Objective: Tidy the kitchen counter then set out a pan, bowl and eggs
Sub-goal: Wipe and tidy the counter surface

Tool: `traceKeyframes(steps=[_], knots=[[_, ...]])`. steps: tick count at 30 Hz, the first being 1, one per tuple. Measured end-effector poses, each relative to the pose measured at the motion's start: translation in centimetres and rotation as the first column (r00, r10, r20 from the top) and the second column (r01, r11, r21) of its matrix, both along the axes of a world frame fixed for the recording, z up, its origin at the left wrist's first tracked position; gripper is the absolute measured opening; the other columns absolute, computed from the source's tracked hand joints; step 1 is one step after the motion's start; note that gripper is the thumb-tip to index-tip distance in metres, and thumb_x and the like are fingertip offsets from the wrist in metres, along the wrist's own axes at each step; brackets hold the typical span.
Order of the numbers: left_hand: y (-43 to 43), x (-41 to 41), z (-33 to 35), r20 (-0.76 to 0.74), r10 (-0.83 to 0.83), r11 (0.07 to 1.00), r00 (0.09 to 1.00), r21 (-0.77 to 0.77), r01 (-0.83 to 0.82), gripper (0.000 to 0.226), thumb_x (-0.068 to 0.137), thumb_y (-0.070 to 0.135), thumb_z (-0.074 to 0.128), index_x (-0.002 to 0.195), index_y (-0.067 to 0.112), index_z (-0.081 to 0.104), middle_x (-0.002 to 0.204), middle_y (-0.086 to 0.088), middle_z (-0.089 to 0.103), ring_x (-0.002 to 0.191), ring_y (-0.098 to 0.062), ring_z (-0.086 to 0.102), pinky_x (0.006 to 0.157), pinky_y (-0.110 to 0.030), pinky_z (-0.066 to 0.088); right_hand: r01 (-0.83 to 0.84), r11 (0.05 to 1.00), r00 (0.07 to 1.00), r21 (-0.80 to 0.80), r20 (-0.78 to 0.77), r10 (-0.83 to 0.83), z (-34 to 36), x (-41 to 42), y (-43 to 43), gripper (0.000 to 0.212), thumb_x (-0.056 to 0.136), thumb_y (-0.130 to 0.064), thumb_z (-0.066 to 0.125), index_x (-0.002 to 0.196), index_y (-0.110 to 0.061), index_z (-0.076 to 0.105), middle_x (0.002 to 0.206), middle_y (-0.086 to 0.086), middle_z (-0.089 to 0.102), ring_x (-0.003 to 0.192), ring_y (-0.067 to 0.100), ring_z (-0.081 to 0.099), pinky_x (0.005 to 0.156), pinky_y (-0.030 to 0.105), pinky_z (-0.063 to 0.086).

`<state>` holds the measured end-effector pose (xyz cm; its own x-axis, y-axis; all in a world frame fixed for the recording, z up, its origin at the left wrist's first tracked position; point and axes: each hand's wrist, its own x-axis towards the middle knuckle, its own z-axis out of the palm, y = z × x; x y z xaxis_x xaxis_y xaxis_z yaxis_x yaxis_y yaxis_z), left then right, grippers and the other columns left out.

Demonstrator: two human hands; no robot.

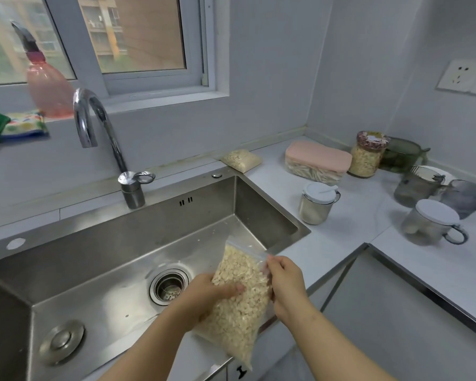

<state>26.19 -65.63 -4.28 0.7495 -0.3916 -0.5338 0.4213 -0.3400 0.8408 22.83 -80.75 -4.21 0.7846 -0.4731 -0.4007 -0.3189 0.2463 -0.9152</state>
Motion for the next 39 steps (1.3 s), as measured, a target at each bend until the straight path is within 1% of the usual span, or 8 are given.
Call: traceKeyframes(steps=[4, 7, 10, 12, 16, 22, 25, 39], knots=[[-1.5, -0.5, 0.7, 0.004, 0.058, 0.989, 0.998, -0.139, -0.057, 0.025, 0.08, 0.018, 0.071, 0.103, 0.011, 0.063, 0.089, -0.005, 0.075, 0.082, -0.023, 0.072, 0.069, -0.033, 0.055, 0.112, 0.983, 0.99, 0.143, 0.075, -0.123, 1.3, 0.0, -0.8, 0.025, 0.096, -0.018, 0.05, 0.074, -0.009, 0.054, 0.069, 0.004, 0.051, 0.062, 0.014, 0.046, 0.058, 0.026, 0.041], [-3.1, -1.0, 1.4, -0.034, 0.159, 0.962, 0.987, -0.221, -0.163, 0.024, 0.084, 0.019, 0.067, 0.105, 0.013, 0.06, 0.093, -0.008, 0.073, 0.079, -0.025, 0.071, 0.063, -0.033, 0.056, 0.104, 0.977, 0.988, 0.184, 0.097, -0.123, 1.5, -0.7, -2.0, 0.014, 0.096, -0.03, 0.049, 0.091, -0.018, 0.055, 0.089, 0.004, 0.061, 0.078, 0.018, 0.058, 0.072, 0.033, 0.049], [-5.5, -1.1, 2.1, -0.032, 0.204, 0.937, 0.979, -0.283, -0.204, 0.018, 0.087, 0.025, 0.064, 0.102, 0.017, 0.059, 0.096, -0.009, 0.071, 0.081, -0.028, 0.07, 0.063, -0.034, 0.055, -0.007, 0.978, 1.0, 0.209, 0.005, 0.007, 0.9, -2.3, -3.1, 0.034, 0.091, -0.045, 0.053, 0.115, -0.02, 0.052, 0.105, 0.004, 0.067, 0.093, 0.023, 0.066, 0.079, 0.039, 0.056], [-7.3, -1.4, 2.7, 0.008, 0.201, 0.935, 0.98, -0.3, -0.189, 0.019, 0.087, 0.026, 0.064, 0.101, 0.016, 0.058, 0.098, -0.009, 0.069, 0.083, -0.028, 0.069, 0.067, -0.037, 0.055, -0.024, 0.966, 1.0, 0.257, 0.017, 0.021, 0.7, -3.6, -3.6, 0.041, 0.091, -0.044, 0.053, 0.115, -0.012, 0.06, 0.103, 0.009, 0.072, 0.092, 0.026, 0.071, 0.077, 0.04, 0.058], [-11.9, -3.7, 3.4, 0.042, 0.099, 0.954, 0.994, -0.29, -0.083, 0.027, 0.087, 0.023, 0.064, 0.111, 0.013, 0.056, 0.102, -0.012, 0.069, 0.088, -0.03, 0.068, 0.07, -0.039, 0.056, 0.14, 0.957, 0.984, 0.254, 0.072, -0.163, 1.3, -7.4, -5.9, 0.023, 0.092, -0.033, 0.057, 0.102, -0.014, 0.063, 0.094, 0.008, 0.074, 0.086, 0.024, 0.071, 0.072, 0.035, 0.057], [-19.7, -10.4, 3.8, 0.059, -0.166, 0.95, 0.984, -0.256, 0.176, 0.033, 0.087, 0.026, 0.063, 0.115, 0.01, 0.059, 0.104, -0.013, 0.069, 0.091, -0.032, 0.067, 0.081, -0.047, 0.055, 0.445, 0.882, 0.886, 0.153, 0.067, -0.459, 2.2, -16.2, -10.9, 0.016, 0.091, -0.03, 0.058, 0.096, -0.015, 0.062, 0.096, 0.009, 0.071, 0.088, 0.025, 0.068, 0.082, 0.04, 0.056], [-23.1, -14.9, 4.1, 0.036, -0.29, 0.918, 0.956, -0.27, 0.289, 0.035, 0.086, 0.029, 0.064, 0.117, 0.014, 0.059, 0.106, -0.011, 0.069, 0.094, -0.031, 0.067, 0.084, -0.049, 0.054, 0.531, 0.832, 0.83, 0.16, 0.101, -0.549, 2.9, -21.5, -13.1, 0.014, 0.093, -0.026, 0.055, 0.091, -0.014, 0.062, 0.088, 0.007, 0.07, 0.079, 0.022, 0.067, 0.072, 0.034, 0.056], [-35.1, -53.4, 6.8, -0.019, -0.737, 0.641, 0.675, -0.335, 0.691, 0.005, 0.09, 0.017, 0.06, 0.092, 0.013, 0.061, 0.085, -0.009, 0.07, 0.071, -0.023, 0.067, 0.057, -0.028, 0.051, 0.894, 0.446, 0.439, 0.054, 0.104, -0.892, 4.3, -61.2, -20.5, 0.018, 0.093, -0.031, 0.054, 0.095, -0.015, 0.062, 0.099, 0.011, 0.07, 0.091, 0.028, 0.067, 0.086, 0.048, 0.054]])
